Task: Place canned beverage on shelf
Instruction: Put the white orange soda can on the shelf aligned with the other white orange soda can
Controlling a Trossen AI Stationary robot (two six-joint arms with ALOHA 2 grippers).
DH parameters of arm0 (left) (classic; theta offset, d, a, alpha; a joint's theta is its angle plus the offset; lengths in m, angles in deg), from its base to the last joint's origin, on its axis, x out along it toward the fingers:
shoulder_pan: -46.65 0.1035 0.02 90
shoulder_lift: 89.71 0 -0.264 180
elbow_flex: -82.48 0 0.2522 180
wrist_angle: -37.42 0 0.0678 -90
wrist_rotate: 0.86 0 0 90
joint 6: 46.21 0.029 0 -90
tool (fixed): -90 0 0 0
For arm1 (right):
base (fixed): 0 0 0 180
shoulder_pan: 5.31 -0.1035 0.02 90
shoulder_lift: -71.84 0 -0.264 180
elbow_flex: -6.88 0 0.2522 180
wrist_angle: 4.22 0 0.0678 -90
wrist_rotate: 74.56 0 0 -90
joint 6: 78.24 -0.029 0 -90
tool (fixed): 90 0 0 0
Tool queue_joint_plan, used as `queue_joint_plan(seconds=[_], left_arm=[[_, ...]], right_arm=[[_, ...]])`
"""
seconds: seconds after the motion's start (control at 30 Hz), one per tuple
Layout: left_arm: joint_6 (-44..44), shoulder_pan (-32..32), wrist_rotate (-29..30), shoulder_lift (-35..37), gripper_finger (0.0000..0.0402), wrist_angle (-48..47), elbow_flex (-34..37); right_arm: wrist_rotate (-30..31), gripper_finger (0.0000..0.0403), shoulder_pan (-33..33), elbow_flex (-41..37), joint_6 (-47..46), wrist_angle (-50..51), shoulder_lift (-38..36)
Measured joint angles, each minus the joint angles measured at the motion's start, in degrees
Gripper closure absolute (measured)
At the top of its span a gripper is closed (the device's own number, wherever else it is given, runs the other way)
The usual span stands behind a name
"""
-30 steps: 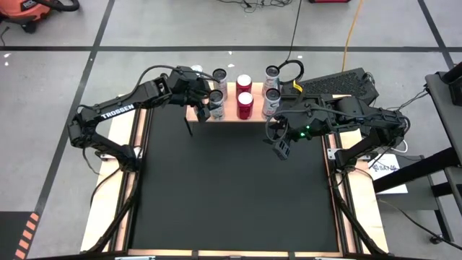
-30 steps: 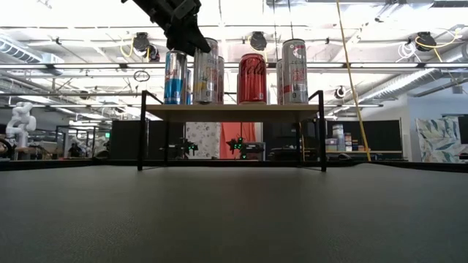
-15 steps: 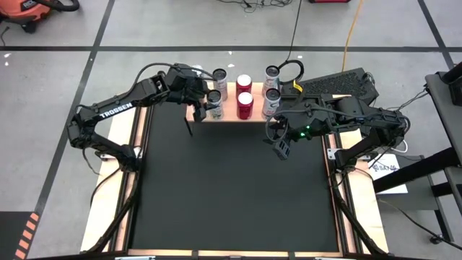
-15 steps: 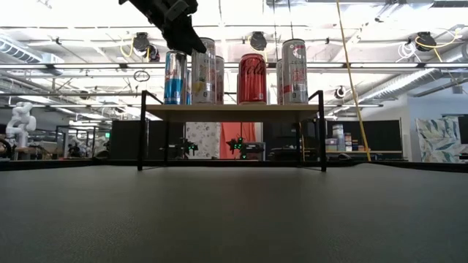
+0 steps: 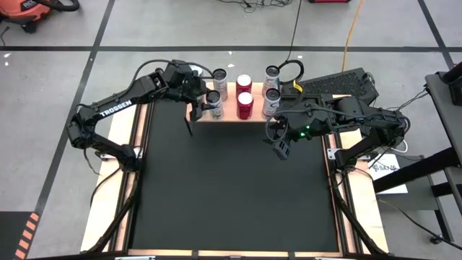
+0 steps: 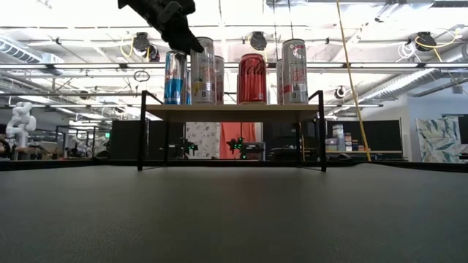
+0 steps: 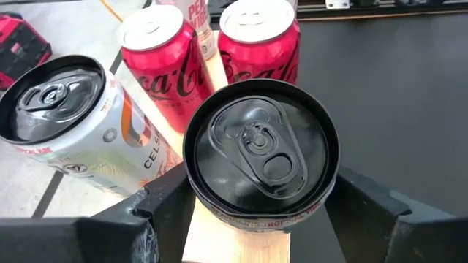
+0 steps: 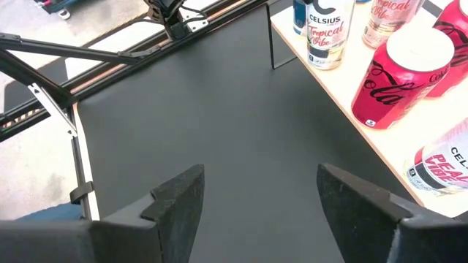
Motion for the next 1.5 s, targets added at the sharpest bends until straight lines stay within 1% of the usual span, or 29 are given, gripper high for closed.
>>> queue_joint_plan(seconds=[0.37,0.63,0.87,1.23,1.37,1.5], left_arm=[[4.8,0.8,-1.1,-0.2,0.0139,-1.5,-1.5],[8.0,2.3,-4.6,-0.2,0.0139,-1.5,-1.6],[9.2,2.6,-7.5,-2.0,0.014,0.1,-1.8],[10.4,4.5,-9.5,-2.3,0.014,0.6,-1.8],[13.6,5.0,-10.7,-2.3,0.014,0.6,-1.8],[13.9,5.2,-11.4,-2.3,0.014,0.6,-1.8]], right_arm=[[0.0,0.0156,0.0,0.0,0.0,0.0,0.0],[0.0,0.0156,0.0,0.0,0.0,0.0,0.0],[0.0,0.0156,0.0,0.0,0.0,0.0,0.0],[0.0,0.0156,0.0,0.0,0.0,0.0,0.0],[0.0,0.0156,0.0,0.0,0.0,0.0,0.0],[0.0,0.0156,0.0,0.0,0.0,0.0,0.0]])
